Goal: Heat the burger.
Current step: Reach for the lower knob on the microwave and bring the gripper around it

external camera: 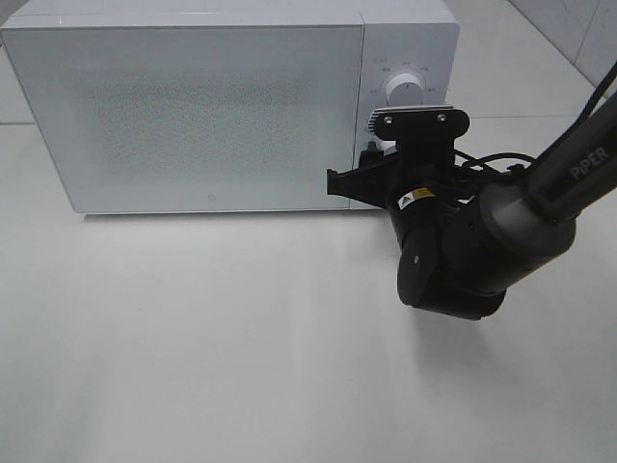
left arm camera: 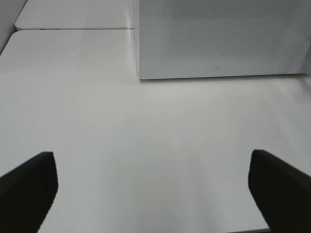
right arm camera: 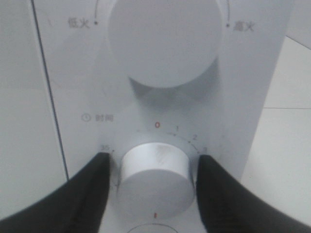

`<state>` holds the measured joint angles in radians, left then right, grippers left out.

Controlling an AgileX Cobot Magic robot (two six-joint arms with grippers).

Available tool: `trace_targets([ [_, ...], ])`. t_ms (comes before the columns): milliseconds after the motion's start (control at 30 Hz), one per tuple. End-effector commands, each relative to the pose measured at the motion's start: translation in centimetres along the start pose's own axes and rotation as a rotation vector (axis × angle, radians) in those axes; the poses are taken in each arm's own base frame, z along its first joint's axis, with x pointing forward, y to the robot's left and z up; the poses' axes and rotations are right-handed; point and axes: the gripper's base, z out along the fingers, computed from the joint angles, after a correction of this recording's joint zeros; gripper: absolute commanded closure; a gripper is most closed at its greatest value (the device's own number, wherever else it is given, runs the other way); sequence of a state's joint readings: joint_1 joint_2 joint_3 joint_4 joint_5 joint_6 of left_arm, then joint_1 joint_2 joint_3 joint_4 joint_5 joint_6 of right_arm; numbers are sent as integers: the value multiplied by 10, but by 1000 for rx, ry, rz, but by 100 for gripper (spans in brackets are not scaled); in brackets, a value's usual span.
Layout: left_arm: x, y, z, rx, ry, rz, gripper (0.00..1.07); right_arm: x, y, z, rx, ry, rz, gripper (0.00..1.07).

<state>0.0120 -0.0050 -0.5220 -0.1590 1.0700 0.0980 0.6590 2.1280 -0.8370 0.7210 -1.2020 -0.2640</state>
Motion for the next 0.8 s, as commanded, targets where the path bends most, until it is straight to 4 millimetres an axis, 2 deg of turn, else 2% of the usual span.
trace_targets([
  [33,2,-1,-1,2,-15,-2,6,-6,-2,2,21,-45,-1,81],
  [67,2,-1,-1,2,-15,-2,6,-6,-2,2,21,-45,-1,81],
  [100,2,-1,-1,2,-15,-2,6,-7,-1,2,15,-48,-4,94],
  [133,2,-1,-1,2,-15,-2,6,-7,-1,2,12,-50,-5,99],
  [167,2,-1,-1,2,-15,-2,6,-7,-1,2,12,-50,-5,99],
  [200,2,-1,-1,2,-15,-2,6,-7,-1,2,12,-56,-6,106],
  [600,2,-1,-1,2,-15,-2,6,-14,-1,1,7,-128,16,107],
  [667,2,-1,-1,2,-15,-2,6,-14,2,1,-21,-133,56,107],
  [733,2,-1,-1,2,-15,-2,6,-14,4,1,-53,-125,191,107],
  [767,2,-1,-1,2,-15,-2,6,-14,4,1,-53,-125,191,107],
  [800,2,-1,-1,2,-15,-2,6,-13,5,1,-74,-108,317,107],
])
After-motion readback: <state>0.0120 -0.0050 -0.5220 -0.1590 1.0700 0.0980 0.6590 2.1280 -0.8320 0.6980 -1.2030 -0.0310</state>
